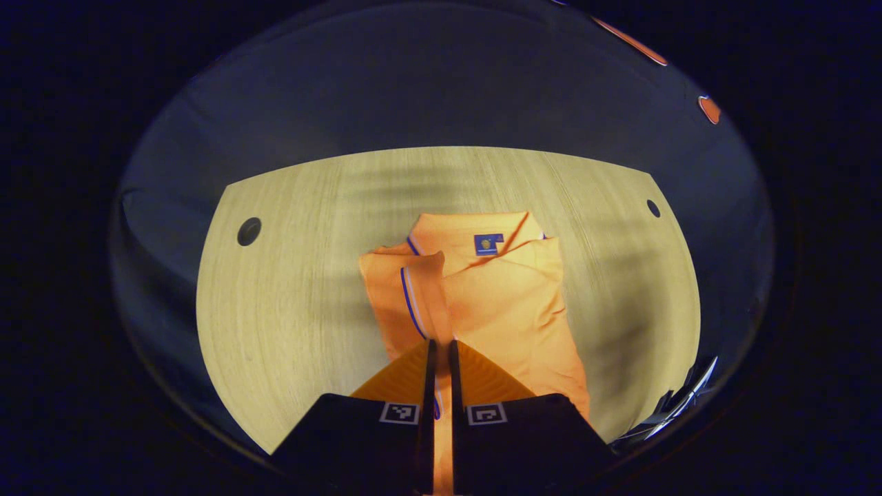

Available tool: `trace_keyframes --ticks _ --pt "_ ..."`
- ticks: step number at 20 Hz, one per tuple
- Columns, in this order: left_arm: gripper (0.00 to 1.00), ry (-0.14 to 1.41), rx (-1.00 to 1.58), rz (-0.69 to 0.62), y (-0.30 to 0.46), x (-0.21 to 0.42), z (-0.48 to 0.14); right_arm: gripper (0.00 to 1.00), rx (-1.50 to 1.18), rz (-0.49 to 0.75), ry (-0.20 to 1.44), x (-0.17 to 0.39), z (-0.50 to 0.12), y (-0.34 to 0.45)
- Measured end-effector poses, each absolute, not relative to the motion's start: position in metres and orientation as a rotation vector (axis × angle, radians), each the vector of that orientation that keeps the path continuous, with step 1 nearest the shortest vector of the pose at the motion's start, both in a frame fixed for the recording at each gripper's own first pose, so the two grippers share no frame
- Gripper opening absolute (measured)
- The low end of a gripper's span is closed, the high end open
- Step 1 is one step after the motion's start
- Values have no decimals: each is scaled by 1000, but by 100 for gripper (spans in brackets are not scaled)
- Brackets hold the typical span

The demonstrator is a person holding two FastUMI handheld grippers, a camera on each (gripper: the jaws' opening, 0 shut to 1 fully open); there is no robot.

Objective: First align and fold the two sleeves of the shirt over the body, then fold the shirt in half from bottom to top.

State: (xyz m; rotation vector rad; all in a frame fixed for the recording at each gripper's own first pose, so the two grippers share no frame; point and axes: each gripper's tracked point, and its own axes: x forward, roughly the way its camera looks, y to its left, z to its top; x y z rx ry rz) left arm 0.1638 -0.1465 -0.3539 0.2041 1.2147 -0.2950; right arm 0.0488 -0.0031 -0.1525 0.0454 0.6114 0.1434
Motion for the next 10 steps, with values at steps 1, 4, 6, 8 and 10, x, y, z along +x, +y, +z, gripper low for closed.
trace_keyframes --ticks 1,4,6,8,10 --pt "11 1220 199 -305 -155 161 -355 99 46 140 615 48 -155 -5" --pt "11 1218 175 -323 -177 158 -359 99 60 135 631 44 -161 -7" --pt "11 1217 156 -340 -189 155 -359 99 59 130 641 43 -167 -7" --pt "10 1218 140 -346 -197 153 -364 99 66 128 647 40 -169 -7" --pt "10 1221 105 -359 -206 150 -364 99 75 133 654 38 -173 -5"
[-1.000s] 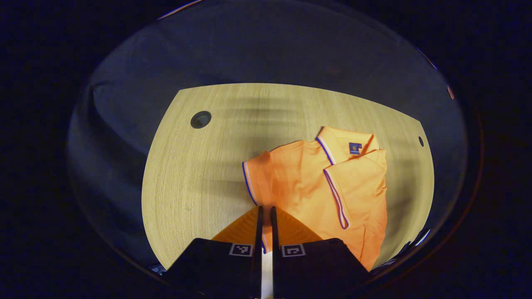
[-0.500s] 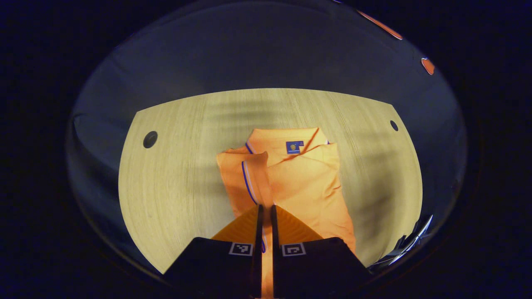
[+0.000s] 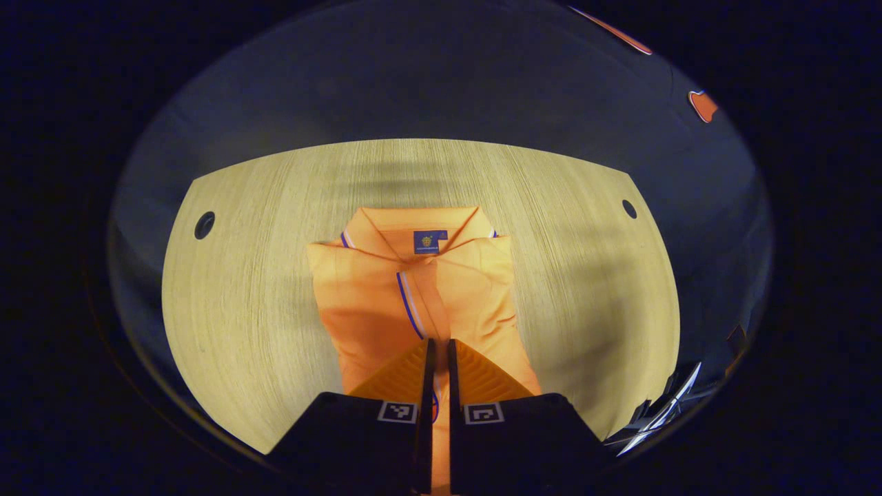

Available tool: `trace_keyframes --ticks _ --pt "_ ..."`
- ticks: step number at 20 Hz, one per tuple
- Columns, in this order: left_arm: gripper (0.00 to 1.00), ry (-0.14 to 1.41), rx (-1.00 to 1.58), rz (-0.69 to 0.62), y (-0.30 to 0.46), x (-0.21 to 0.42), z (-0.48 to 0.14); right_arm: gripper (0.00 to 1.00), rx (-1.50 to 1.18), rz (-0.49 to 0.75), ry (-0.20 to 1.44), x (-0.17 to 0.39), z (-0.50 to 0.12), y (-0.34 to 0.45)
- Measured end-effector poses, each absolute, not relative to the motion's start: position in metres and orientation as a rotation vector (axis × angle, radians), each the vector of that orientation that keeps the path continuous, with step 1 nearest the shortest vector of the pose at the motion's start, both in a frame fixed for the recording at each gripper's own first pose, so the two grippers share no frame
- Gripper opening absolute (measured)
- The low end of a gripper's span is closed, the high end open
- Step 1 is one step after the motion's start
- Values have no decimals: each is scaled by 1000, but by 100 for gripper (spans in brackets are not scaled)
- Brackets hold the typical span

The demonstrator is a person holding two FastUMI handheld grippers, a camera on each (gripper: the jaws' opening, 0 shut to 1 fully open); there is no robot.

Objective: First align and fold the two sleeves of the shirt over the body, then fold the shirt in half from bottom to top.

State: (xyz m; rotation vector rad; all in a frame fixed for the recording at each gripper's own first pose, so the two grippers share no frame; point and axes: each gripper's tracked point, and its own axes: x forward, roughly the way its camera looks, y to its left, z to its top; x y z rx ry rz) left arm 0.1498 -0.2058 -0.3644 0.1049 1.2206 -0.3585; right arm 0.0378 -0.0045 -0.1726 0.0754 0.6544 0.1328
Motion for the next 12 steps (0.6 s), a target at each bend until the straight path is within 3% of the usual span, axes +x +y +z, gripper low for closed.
trace_keyframes --ticks 1,3,5,6,7,12 --pt "10 1218 85 -371 -211 149 -365 99 75 133 658 37 -174 -4" --pt "25 1217 49 -398 -219 143 -362 99 69 133 662 36 -177 -3" --pt "53 1206 35 -405 -222 143 -359 99 66 137 667 34 -178 0" --pt "82 1195 33 -407 -222 144 -353 99 65 142 669 33 -178 2" --pt "92 1183 29 -407 -220 143 -349 99 65 144 670 33 -179 4" --pt "95 1113 54 -411 -208 141 -322 99 52 168 688 29 -186 20"
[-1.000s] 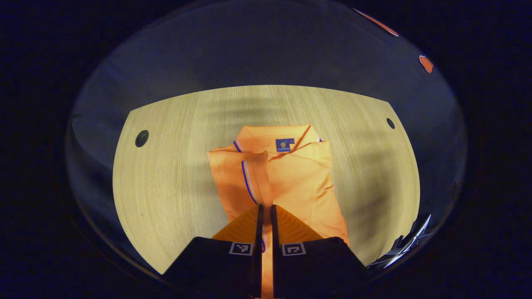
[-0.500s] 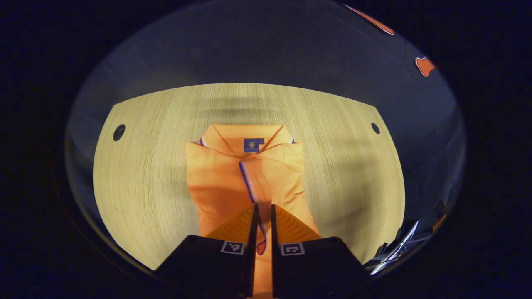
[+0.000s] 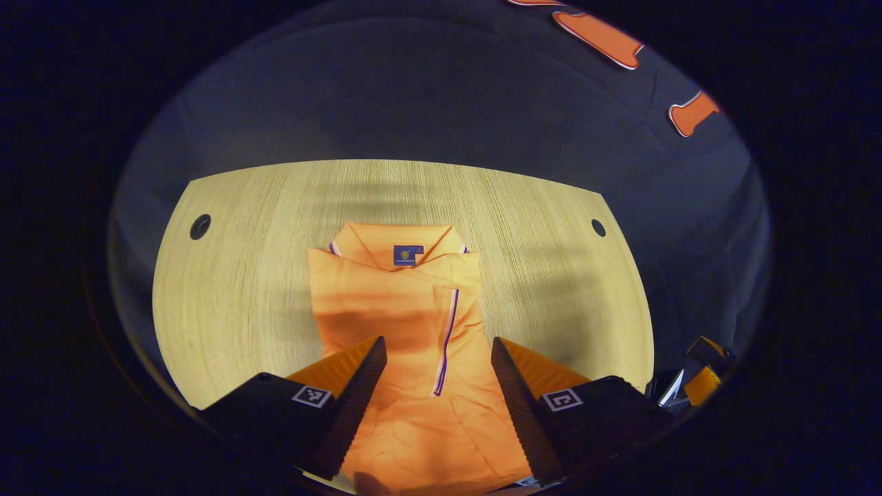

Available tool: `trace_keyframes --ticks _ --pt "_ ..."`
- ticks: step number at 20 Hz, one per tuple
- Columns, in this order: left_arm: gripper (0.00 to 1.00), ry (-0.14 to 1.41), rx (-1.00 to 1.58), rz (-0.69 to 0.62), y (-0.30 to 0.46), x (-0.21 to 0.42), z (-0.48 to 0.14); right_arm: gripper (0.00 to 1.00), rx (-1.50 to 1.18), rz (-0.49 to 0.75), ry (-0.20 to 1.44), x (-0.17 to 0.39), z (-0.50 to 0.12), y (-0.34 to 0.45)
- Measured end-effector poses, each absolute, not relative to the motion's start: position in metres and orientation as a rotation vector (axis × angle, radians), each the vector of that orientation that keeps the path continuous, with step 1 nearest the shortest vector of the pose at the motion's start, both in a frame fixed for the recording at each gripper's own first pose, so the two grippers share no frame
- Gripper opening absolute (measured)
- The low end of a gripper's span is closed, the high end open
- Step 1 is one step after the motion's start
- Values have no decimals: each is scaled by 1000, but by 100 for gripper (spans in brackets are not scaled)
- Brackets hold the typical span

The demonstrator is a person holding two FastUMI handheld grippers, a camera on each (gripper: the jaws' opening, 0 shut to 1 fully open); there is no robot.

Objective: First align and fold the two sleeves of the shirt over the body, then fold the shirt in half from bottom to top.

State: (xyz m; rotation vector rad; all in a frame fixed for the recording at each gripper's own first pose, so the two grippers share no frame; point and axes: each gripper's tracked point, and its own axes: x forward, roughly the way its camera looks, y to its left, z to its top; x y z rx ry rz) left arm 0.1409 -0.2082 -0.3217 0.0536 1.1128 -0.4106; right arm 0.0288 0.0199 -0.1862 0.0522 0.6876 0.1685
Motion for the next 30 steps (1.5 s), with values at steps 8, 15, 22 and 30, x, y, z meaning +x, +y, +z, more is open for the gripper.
trace_keyframes --ticks 8,15,22,30 --pt "99 1012 83 -440 -153 103 -273 99 -31 216 748 17 -213 55" --pt "99 1065 129 -412 -90 11 -303 99 -118 252 876 -23 -269 79" --pt "99 1198 32 -369 -58 -69 -348 99 -198 248 1045 -86 -330 71" --pt "98 1349 35 -317 -31 -136 -393 99 -258 224 1267 -183 -386 36"
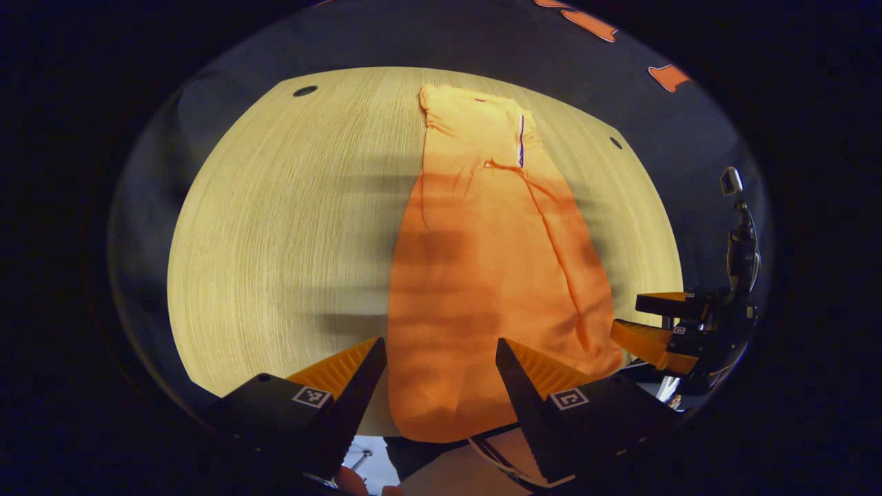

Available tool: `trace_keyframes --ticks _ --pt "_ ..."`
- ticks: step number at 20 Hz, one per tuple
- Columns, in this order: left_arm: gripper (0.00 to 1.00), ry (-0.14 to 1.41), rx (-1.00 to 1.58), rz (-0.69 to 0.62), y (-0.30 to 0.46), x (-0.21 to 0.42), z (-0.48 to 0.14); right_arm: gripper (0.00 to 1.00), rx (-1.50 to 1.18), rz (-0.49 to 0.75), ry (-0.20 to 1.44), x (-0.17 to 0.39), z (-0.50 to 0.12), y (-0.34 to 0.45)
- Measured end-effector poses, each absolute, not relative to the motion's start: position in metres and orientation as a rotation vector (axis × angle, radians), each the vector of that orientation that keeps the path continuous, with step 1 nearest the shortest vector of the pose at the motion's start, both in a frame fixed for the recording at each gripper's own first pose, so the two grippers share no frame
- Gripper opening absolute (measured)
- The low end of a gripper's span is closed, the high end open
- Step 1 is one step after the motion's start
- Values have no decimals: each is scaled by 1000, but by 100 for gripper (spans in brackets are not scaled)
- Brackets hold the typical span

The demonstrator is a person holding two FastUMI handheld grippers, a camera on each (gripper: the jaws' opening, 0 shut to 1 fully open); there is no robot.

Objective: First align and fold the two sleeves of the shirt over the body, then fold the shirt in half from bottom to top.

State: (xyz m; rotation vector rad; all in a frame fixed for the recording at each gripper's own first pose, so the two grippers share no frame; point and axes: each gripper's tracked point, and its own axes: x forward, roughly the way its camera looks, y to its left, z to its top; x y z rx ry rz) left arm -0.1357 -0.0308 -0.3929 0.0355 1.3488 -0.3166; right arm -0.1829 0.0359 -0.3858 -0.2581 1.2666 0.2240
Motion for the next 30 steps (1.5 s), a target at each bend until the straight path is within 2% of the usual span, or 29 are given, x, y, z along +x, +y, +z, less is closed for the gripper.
trace_keyframes --ticks 5,12,18,22,24,25,26,27,28,29,30 --pt "99 1452 85 -286 -19 -198 -416 99 -303 198 1379 -228 -412 16" --pt "99 1517 90 -155 -5 -231 -441 99 -367 174 1441 -252 -438 15" --pt "96 1491 315 -186 -10 -234 -454 98 -425 148 1437 -251 -440 11" --pt "98 1482 300 -177 -9 -233 -450 98 -413 144 1419 -251 -441 13" --pt "96 1477 292 -175 -10 -233 -451 91 -399 128 1418 -255 -442 15" --pt "89 1459 281 -169 -9 -231 -451 79 -399 126 1422 -256 -442 16" --pt "69 1440 264 -158 -8 -229 -453 73 -401 130 1426 -258 -442 17" --pt "49 1431 242 -138 -5 -227 -447 58 -410 139 1431 -260 -444 17" --pt "29 1431 204 -128 -5 -227 -448 52 -399 151 1434 -261 -443 20" --pt "9 1427 164 -122 -3 -227 -447 34 -361 156 1433 -263 -443 21" --pt "10 1427 132 -119 -3 -226 -450 23 -302 152 1435 -266 -441 24"
